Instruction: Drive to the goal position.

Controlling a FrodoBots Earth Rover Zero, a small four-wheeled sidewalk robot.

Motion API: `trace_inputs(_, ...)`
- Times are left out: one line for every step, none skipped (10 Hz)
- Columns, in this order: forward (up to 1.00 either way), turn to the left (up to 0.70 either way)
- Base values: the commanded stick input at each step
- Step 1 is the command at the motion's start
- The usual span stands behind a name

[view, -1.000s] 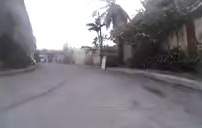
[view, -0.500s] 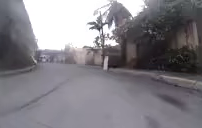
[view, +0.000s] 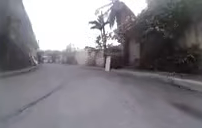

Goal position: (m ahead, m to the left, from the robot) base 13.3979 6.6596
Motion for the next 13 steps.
trace_inputs(1.0,0.0)
trace_inputs(1.0,0.0)
trace_inputs(1.0,0.0)
trace_inputs(1.0,0.0)
trace_inputs(1.0,0.0)
trace_inputs(1.0,0.0)
trace_inputs(1.0,0.0)
trace_inputs(1.0,0.0)
trace_inputs(1.0,0.0)
trace_inputs(1.0,0.0)
trace_inputs(1.0,0.0)
trace_inputs(1.0,0.0)
trace_inputs(1.0,0.0)
